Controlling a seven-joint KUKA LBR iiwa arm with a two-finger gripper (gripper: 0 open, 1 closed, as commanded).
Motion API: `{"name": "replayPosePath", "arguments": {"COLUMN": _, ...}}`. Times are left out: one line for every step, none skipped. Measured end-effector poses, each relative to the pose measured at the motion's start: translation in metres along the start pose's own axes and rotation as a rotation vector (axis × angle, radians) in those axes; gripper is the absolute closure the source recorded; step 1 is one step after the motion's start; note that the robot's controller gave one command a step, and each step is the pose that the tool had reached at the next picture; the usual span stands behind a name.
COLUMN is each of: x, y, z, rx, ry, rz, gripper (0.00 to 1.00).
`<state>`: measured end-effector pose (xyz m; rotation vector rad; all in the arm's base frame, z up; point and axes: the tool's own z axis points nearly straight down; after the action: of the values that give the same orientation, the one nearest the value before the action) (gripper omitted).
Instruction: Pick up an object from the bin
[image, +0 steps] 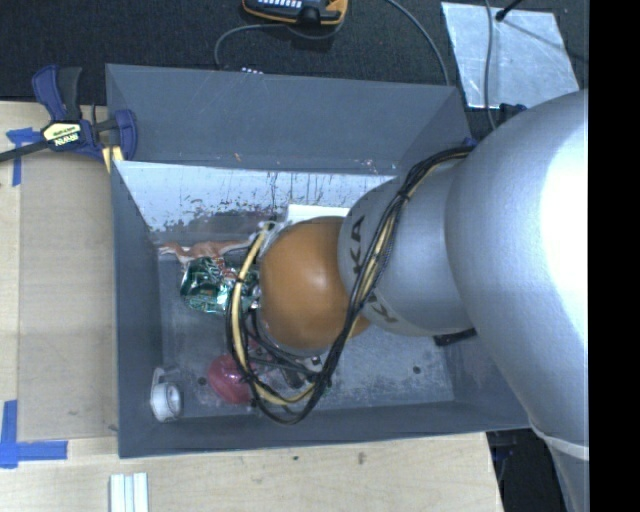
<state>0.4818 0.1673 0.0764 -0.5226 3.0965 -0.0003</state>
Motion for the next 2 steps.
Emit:
{"name": "replayPosePath", "arguments": {"x": -0.0003, "y": -0.0001, "z": -0.0082, "rx": 0.000, "ry": -0.002, "rz": 0.000, "gripper": 1.00}}
{"name": "replayPosePath", "arguments": {"x": -0.0005, "y": -0.0001, "z": -0.0142, "rx": 0.000, "ry": -0.003, "rz": 0.001, "gripper": 1.00}}
